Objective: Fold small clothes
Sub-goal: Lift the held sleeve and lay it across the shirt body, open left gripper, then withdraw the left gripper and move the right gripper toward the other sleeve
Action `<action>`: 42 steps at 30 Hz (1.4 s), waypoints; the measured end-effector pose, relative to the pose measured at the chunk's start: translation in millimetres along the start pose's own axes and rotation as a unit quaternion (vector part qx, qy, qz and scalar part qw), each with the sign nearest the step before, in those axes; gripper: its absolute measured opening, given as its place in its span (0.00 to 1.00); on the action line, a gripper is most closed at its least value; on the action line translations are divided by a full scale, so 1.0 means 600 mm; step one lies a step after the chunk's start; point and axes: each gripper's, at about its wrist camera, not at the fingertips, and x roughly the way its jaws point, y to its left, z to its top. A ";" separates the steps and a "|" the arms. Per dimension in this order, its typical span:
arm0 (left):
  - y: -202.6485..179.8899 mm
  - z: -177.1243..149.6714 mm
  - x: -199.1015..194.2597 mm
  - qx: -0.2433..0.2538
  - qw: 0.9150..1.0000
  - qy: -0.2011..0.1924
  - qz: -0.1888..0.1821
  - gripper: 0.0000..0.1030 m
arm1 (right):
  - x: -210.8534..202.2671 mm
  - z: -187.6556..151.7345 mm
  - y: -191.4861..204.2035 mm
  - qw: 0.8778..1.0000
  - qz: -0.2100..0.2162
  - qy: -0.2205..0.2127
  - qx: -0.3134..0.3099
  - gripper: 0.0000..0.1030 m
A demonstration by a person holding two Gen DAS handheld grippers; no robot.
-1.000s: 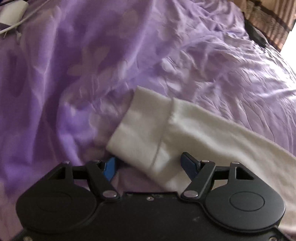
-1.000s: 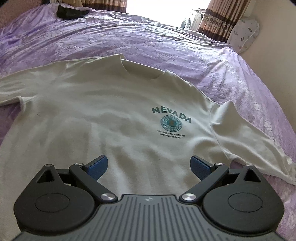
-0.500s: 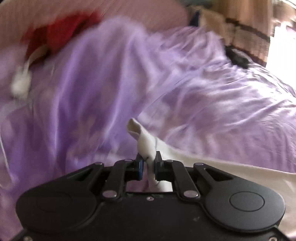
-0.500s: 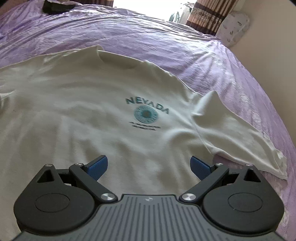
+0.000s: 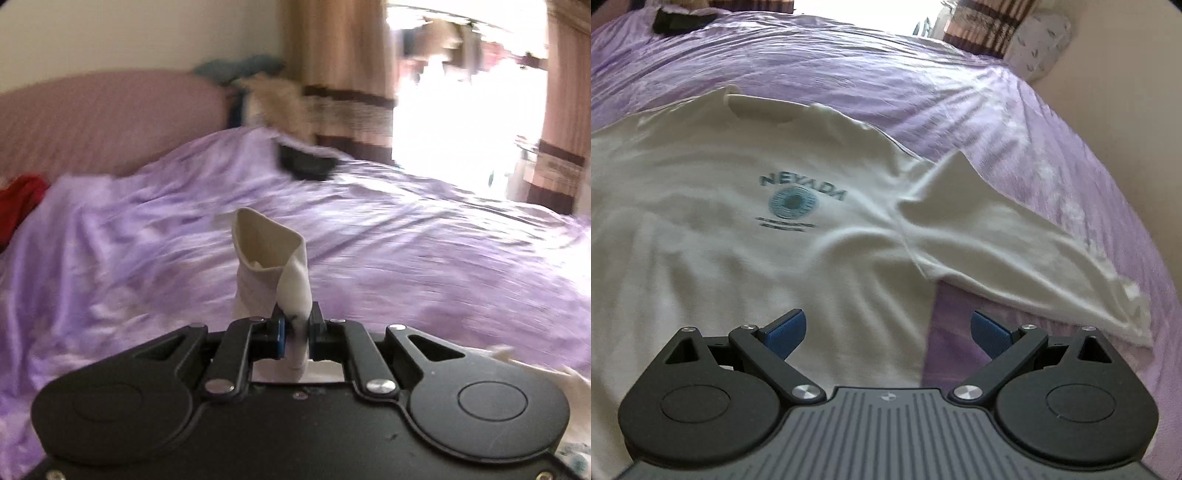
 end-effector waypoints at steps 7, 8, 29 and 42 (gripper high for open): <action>-0.246 -0.043 -0.018 0.059 0.996 0.013 -0.073 0.09 | 0.014 -0.026 -0.069 0.999 0.013 0.002 0.032 1.00; -0.278 -0.048 -0.020 0.068 0.994 0.015 -0.083 0.09 | 0.015 -0.029 -0.076 0.999 0.013 0.004 0.039 1.00; -0.723 -0.300 -0.044 0.220 0.941 0.117 -0.230 0.09 | 0.045 -0.063 -0.240 0.988 0.021 0.024 0.150 1.00; -0.704 -0.361 -0.033 0.258 0.905 0.175 -0.288 0.39 | 0.053 -0.071 -0.260 0.985 0.012 0.030 0.169 1.00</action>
